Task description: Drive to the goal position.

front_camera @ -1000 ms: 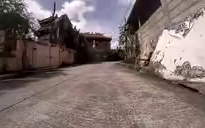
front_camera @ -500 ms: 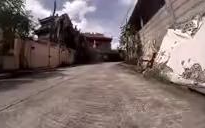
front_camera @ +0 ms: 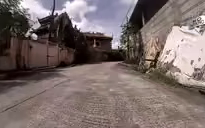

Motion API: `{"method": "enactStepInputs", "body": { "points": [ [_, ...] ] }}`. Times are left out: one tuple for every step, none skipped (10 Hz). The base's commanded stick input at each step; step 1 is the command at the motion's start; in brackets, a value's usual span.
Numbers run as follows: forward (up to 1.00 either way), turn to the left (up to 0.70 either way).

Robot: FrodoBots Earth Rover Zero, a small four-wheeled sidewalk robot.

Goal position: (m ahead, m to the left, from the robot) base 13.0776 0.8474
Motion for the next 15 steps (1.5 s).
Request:
{"method": "enactStepInputs", "body": {
  "points": [
    [0.70, 0.00],
    [0.70, 0.00],
    [0.70, 0.00],
    [0.70, 0.00],
    [0.70, 0.00],
    [0.70, 0.00],
    [0.70, 0.00],
    [0.70, 0.00],
    [0.70, 0.00],
    [0.70, 0.00],
    [0.70, 0.00],
    [0.70, 0.00],
    [0.70, 0.00],
    [0.70, 0.00],
    [0.70, 0.00]
  ]
}}
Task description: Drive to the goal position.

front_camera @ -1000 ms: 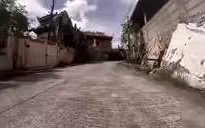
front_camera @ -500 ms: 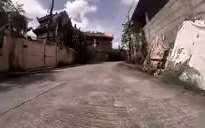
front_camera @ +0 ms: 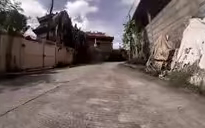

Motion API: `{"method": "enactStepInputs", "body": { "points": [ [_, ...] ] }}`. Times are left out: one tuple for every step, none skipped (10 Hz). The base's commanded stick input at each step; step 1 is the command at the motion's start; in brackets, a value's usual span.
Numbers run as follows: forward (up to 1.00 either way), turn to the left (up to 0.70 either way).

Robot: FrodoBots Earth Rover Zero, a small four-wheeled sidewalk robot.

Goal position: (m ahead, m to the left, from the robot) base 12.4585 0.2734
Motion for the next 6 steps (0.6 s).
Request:
{"method": "enactStepInputs", "body": {
  "points": [
    [0.70, 0.00],
    [0.70, 0.00],
    [0.70, 0.00],
    [0.70, 0.00],
    [0.70, 0.00],
    [0.70, 0.00]
  ]
}}
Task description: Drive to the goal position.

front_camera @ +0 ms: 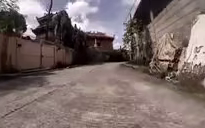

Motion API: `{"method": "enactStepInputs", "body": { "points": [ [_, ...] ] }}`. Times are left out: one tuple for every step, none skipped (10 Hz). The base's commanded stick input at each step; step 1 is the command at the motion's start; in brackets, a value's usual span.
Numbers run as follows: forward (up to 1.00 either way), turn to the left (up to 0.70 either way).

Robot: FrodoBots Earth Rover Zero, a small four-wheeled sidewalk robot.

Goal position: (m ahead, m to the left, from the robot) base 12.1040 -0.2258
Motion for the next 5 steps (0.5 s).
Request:
{"method": "enactStepInputs", "body": {
  "points": [
    [0.70, 0.00],
    [0.70, 0.00],
    [0.70, 0.00],
    [0.70, 0.00],
    [0.70, 0.00]
  ]
}}
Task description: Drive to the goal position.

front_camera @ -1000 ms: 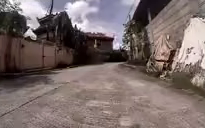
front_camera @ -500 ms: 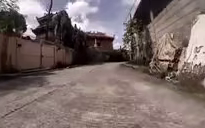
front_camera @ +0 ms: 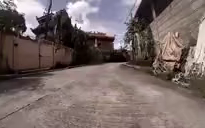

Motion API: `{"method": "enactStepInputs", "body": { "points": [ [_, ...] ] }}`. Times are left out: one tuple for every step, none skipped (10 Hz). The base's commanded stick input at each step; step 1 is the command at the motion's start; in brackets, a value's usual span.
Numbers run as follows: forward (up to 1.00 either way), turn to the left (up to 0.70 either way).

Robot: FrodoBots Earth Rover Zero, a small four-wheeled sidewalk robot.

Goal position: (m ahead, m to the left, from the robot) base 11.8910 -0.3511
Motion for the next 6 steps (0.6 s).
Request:
{"method": "enactStepInputs", "body": {
  "points": [
    [0.70, 0.00],
    [0.70, 0.00],
    [0.70, 0.00],
    [0.70, 0.00],
    [0.70, -0.06],
    [0.70, -0.20]
  ]
}}
